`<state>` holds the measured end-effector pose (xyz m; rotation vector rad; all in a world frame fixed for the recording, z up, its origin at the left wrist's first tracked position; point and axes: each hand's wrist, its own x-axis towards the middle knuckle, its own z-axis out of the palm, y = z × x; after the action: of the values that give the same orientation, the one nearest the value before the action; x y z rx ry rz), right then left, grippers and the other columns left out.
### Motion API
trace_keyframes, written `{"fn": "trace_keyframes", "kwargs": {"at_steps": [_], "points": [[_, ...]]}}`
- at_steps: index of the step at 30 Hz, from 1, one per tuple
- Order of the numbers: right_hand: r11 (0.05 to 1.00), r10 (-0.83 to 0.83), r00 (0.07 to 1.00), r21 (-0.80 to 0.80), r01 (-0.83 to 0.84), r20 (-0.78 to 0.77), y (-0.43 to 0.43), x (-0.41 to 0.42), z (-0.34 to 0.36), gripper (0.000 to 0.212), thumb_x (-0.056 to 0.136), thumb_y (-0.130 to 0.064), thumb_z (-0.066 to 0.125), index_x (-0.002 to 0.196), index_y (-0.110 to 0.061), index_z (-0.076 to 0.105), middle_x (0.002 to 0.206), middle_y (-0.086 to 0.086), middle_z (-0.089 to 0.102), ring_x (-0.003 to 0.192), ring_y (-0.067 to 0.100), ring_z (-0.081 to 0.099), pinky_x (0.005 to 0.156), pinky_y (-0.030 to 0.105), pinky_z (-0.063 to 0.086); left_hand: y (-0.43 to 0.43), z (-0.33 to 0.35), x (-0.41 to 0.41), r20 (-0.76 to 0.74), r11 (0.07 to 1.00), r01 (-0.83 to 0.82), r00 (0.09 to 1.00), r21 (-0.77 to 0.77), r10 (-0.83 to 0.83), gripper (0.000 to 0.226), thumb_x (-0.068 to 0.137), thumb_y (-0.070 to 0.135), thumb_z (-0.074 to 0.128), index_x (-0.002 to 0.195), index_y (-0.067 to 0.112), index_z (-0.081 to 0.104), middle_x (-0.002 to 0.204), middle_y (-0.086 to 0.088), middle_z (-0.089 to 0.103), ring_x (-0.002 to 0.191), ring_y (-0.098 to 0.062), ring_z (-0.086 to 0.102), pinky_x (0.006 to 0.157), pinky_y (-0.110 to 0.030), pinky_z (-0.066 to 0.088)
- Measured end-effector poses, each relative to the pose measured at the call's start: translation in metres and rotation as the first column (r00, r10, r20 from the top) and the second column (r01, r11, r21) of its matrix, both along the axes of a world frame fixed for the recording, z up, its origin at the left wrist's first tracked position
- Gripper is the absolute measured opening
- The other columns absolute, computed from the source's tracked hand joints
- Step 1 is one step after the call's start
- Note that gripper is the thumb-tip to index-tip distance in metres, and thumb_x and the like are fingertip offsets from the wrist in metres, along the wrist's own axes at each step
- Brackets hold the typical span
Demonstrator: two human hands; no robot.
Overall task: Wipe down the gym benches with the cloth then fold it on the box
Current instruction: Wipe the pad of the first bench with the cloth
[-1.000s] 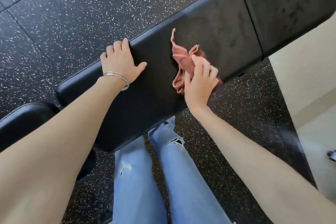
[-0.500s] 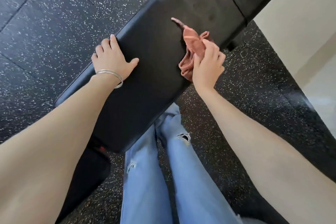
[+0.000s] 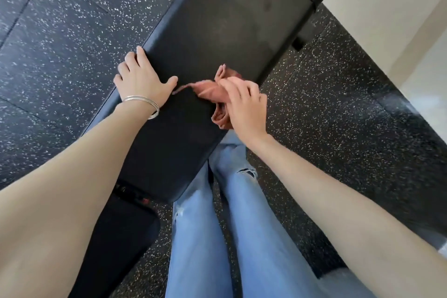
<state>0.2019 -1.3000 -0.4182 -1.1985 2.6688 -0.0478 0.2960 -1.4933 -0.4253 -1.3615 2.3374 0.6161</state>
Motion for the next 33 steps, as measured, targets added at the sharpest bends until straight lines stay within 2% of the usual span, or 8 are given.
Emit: {"fn": "trace_keyframes", "kwargs": {"at_steps": [6, 9, 13, 16, 21, 27, 30, 33], "points": [[0.806, -0.581, 0.805, -0.053, 0.590, 0.119, -0.056, -0.101, -0.006, 0.039, 0.094, -0.024, 0.054, 0.131, -0.029, 0.043, 0.136, -0.009, 0.044, 0.122, 0.021, 0.037, 0.090, 0.047, 0.038, -0.001, -0.004, -0.004, -0.017, 1.000, -0.003, 1.000, -0.009, 0.003, 0.095, 0.081, 0.054, 0.060, 0.148, 0.004, 0.015, 0.149, -0.018, 0.028, 0.133, -0.040, 0.030, 0.108, -0.053, 0.027], [0.833, -0.544, 0.836, -0.075, 0.548, 0.070, -0.060, -0.077, -0.005, 0.042, 0.092, -0.025, 0.055, 0.133, -0.030, 0.043, 0.137, -0.009, 0.044, 0.122, 0.021, 0.038, 0.087, 0.044, 0.038, -0.003, -0.008, -0.008, -0.017, 1.000, -0.016, 1.000, -0.024, 0.016, 0.096, 0.080, 0.055, 0.060, 0.148, 0.004, 0.015, 0.148, -0.019, 0.030, 0.132, -0.041, 0.031, 0.107, -0.053, 0.028], [0.983, -0.179, 0.980, -0.023, 0.182, 0.088, -0.026, -0.029, -0.003, 0.048, 0.088, -0.020, 0.055, 0.134, -0.029, 0.045, 0.139, -0.010, 0.046, 0.123, 0.020, 0.041, 0.085, 0.040, 0.036, -0.007, -0.010, -0.015, -0.028, 0.999, -0.031, 0.999, -0.013, 0.031, 0.093, 0.083, 0.055, 0.057, 0.148, 0.004, 0.015, 0.147, -0.018, 0.030, 0.132, -0.041, 0.032, 0.106, -0.053, 0.028], [1.000, 0.002, 0.998, -0.001, -0.002, 0.063, -0.010, -0.045, -0.004, 0.047, 0.086, -0.015, 0.050, 0.132, -0.026, 0.050, 0.136, -0.007, 0.050, 0.119, 0.024, 0.047, 0.080, 0.040, 0.038, -0.010, -0.008, -0.024, -0.024, 0.999, -0.043, 0.999, 0.006, 0.044, 0.091, 0.084, 0.053, 0.055, 0.149, 0.005, 0.014, 0.147, -0.018, 0.031, 0.132, -0.040, 0.032, 0.106, -0.052, 0.028], [0.983, -0.184, 0.983, -0.009, 0.184, 0.008, -0.029, -0.139, -0.007, 0.043, 0.090, -0.016, 0.051, 0.131, -0.028, 0.047, 0.139, -0.005, 0.045, 0.122, 0.026, 0.041, 0.082, 0.043, 0.038, -0.010, -0.005, -0.044, -0.028, 0.999, -0.051, 0.998, 0.017, 0.052, 0.088, 0.086, 0.052, 0.054, 0.149, 0.005, 0.014, 0.147, -0.019, 0.030, 0.133, -0.039, 0.031, 0.106, -0.052, 0.027], [0.846, -0.532, 0.846, -0.069, 0.529, -0.032, -0.098, -0.199, -0.017, 0.041, 0.092, -0.013, 0.047, 0.130, -0.027, 0.045, 0.134, -0.002, 0.045, 0.119, 0.026, 0.040, 0.087, 0.045, 0.039, -0.017, -0.004, -0.075, -0.017, 0.996, -0.080, 0.997, 0.043, 0.080, 0.084, 0.087, 0.050, 0.054, 0.149, 0.007, 0.017, 0.145, -0.019, 0.031, 0.130, -0.040, 0.033, 0.106, -0.052, 0.028], [0.953, -0.301, 0.949, 0.014, 0.304, -0.093, -0.086, -0.182, -0.013, 0.043, 0.093, -0.018, 0.047, 0.134, -0.026, 0.042, 0.139, -0.003, 0.043, 0.121, 0.027, 0.040, 0.082, 0.042, 0.036, -0.016, -0.002, -0.097, -0.031, 0.994, -0.102, 0.994, 0.046, 0.104, 0.083, 0.086, 0.051, 0.054, 0.148, 0.008, 0.019, 0.145, -0.019, 0.032, 0.129, -0.041, 0.033, 0.106, -0.052, 0.028], [0.973, 0.221, 0.975, 0.064, -0.222, 0.023, -0.056, -0.183, -0.004, 0.048, 0.085, -0.014, 0.054, 0.132, -0.023, 0.048, 0.136, 0.001, 0.050, 0.119, 0.030, 0.046, 0.079, 0.045, 0.040, -0.018, -0.001, -0.115, -0.023, 0.991, -0.123, 0.992, 0.050, 0.124, 0.084, 0.086, 0.051, 0.054, 0.148, 0.008, 0.018, 0.146, -0.019, 0.031, 0.130, -0.041, 0.032, 0.107, -0.052, 0.027]]}}
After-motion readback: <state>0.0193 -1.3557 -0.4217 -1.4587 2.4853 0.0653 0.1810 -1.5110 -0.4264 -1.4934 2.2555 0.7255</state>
